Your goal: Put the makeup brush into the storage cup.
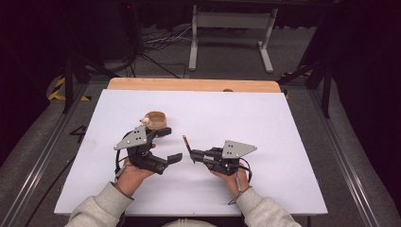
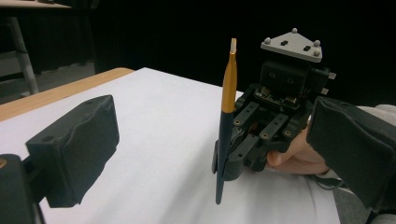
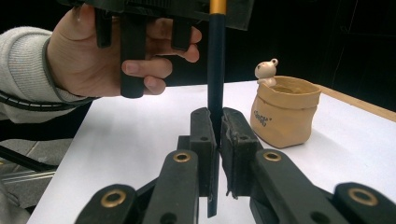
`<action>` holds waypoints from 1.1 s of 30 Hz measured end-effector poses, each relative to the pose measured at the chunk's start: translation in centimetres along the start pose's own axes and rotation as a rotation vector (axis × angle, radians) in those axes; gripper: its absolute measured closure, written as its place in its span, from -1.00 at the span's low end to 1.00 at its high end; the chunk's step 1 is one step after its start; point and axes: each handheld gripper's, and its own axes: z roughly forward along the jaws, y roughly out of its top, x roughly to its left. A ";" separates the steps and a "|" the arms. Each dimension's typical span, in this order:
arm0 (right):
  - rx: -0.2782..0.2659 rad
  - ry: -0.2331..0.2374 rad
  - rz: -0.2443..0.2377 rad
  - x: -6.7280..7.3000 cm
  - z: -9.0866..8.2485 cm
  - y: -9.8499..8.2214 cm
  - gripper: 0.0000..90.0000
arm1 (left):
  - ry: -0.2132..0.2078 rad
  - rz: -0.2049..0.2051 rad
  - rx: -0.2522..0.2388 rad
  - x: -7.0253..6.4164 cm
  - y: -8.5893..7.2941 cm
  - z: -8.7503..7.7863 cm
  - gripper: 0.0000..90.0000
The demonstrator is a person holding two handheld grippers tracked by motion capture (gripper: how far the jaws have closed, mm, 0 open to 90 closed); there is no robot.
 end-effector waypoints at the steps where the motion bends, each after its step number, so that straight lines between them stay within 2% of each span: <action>1: 0.000 0.001 0.000 0.0 0.0 0.0 0.86 | -0.002 0.000 0.001 0.0 0.0 0.2 -0.92; 11: 0.004 0.006 0.002 0.0 0.1 -0.1 0.86 | -0.037 -0.005 0.018 -0.1 0.0 1.6 -0.82; 16: 0.007 0.010 0.001 0.1 0.2 -0.1 0.86 | -0.041 -0.030 0.022 -0.2 -0.1 1.8 -0.50; 22: 0.009 0.011 0.000 0.1 0.2 -0.1 0.86 | -0.026 -0.022 0.031 -0.3 -0.1 1.7 0.03; 23: 0.011 0.010 -0.001 0.1 0.2 -0.1 0.86 | -0.021 -0.018 0.035 -0.3 -0.1 1.7 0.03; 26: 0.012 0.009 -0.003 0.1 0.2 -0.1 0.86 | -0.025 -0.035 0.039 -0.4 -0.2 1.8 0.29; 29: 0.011 0.009 -0.003 0.1 0.2 -0.1 0.86 | -0.027 -0.027 0.042 -0.5 -0.3 1.9 0.51; 33: 0.012 0.010 0.000 0.0 0.2 -0.1 0.86 | -0.028 -0.021 0.046 -0.6 -0.2 1.9 0.67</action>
